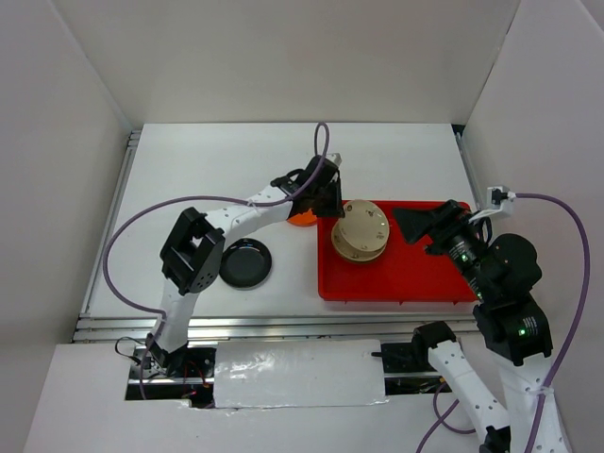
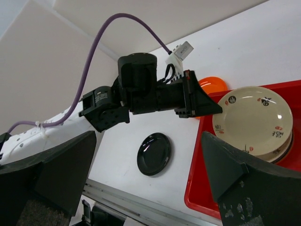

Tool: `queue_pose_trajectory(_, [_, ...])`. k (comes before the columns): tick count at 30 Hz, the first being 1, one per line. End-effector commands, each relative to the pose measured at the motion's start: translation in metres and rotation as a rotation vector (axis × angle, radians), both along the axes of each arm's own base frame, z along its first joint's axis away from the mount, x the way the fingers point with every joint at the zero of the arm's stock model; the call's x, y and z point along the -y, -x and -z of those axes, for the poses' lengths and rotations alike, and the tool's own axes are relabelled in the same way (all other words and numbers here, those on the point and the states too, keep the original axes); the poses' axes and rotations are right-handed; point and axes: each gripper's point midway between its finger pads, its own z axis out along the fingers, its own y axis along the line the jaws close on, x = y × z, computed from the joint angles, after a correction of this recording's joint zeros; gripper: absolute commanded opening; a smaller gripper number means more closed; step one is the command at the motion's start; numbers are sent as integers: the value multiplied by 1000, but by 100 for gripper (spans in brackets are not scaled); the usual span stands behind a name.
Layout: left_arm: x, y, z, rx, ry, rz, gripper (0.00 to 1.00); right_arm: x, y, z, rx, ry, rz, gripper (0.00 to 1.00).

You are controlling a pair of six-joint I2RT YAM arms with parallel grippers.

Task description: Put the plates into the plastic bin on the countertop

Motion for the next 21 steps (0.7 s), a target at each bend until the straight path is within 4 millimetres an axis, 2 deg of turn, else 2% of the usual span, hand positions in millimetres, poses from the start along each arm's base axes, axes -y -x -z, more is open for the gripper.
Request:
queue_pose_trajectory(1, [9,-13,-27,56,28,-17,35,0,4,-5,18,-5,-4,100])
queue_pose_trajectory(2, [8,-10,-28,55,18,-14,46,1,4,-5,19,-3,-3,100])
queue_pose_trajectory(3, [10,-2,-42,76,30,2,54,2,4,-6,21,3,2,100])
queue_pose_trajectory(4, [5,1,-45,96,7,-21,75,1,4,-6,23,4,-1,100])
queue_pose_trajectory(5, [8,8,-56,126,8,-14,84,2,3,-5,22,6,1,100])
queue_pose_trajectory(6, [5,16,-87,182,32,-8,98,1,3,-4,21,6,-3,100])
queue_pose_trajectory(7, [1,21,-99,214,25,-22,99,1,2,-5,22,6,-3,100])
queue_pose_trajectory(8, [-11,27,-131,287,17,-76,99,0,1,-4,19,5,-8,100])
queue_pose_trajectory(9, [-20,29,-144,319,13,-113,99,-1,0,-2,16,6,-12,100])
queue_pose_trajectory(10, [-33,30,-148,334,-4,-154,99,-4,0,-2,19,4,-24,100])
queue_pose_trajectory(11, [-49,27,-157,354,-13,-213,99,-4,0,-2,20,-1,-27,100])
queue_pose_trajectory(12, [-77,21,-170,387,-23,-333,99,-5,-1,1,15,-1,-29,100])
queue_pose_trajectory(13, [-96,18,-160,381,-55,-386,99,-6,-1,1,18,-5,-32,100])
queue_pose_trajectory(14, [-124,1,-155,371,-70,-464,99,-6,-2,1,19,-7,-35,100])
queue_pose_trajectory(15, [-140,-6,-148,344,-64,-509,99,-7,-2,3,13,-6,-38,100])
queue_pose_trajectory(16, [-166,-21,-127,296,-86,-545,99,-8,-2,4,11,-6,-44,100])
queue_pose_trajectory(18, [-188,-37,-90,226,-133,-581,99,-10,-1,5,10,-4,-59,100])
queue_pose_trajectory(19, [-191,-46,-78,196,-118,-559,99,-11,-2,3,20,-5,-66,100])
queue_pose_trajectory(20, [-208,-64,-55,160,-134,-574,99,-16,0,2,25,-5,-96,100])
queue_pose_trajectory(21, [-213,-71,-40,142,-141,-549,99,-19,1,2,28,-4,-118,100])
